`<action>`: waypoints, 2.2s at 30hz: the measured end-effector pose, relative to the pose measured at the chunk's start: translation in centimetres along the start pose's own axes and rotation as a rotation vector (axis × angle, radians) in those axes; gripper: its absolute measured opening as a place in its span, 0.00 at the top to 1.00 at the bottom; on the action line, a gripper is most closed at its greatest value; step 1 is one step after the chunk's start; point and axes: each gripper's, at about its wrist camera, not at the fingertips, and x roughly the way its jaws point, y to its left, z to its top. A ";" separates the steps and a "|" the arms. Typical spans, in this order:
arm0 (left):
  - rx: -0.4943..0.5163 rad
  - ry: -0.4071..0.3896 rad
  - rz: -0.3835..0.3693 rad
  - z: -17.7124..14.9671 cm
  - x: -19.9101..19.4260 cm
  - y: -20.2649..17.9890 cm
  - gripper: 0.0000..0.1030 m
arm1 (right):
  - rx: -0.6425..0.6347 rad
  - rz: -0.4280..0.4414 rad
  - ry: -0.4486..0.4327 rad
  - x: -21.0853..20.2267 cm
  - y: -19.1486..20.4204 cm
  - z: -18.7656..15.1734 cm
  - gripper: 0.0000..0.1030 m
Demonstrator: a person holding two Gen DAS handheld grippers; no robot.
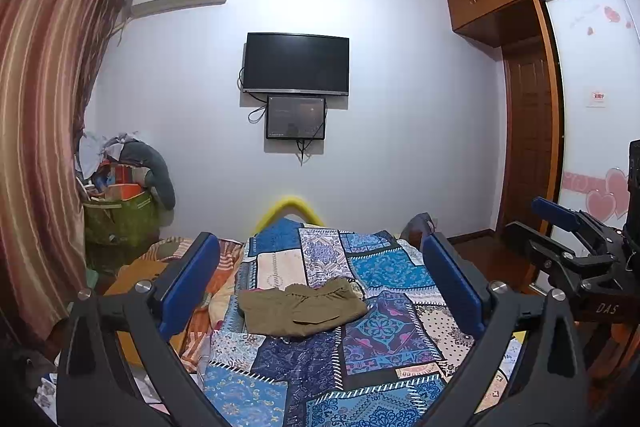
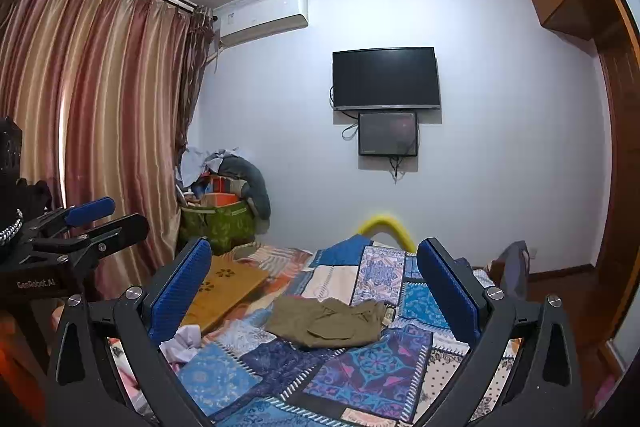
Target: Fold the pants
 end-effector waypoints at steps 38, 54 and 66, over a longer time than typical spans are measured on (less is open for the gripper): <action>0.018 0.050 -0.011 -1.4 1.9 -0.7 0.00 | 0.027 0.003 0.038 -0.3 -0.7 -0.3 0.00; 0.026 0.054 -0.044 -1.3 1.7 -1.4 0.00 | 0.033 0.006 0.036 -0.3 -0.8 -0.4 0.00; 0.012 0.054 -0.070 -1.3 1.9 -1.3 0.00 | 0.035 0.001 0.035 -0.3 -0.9 -0.5 0.01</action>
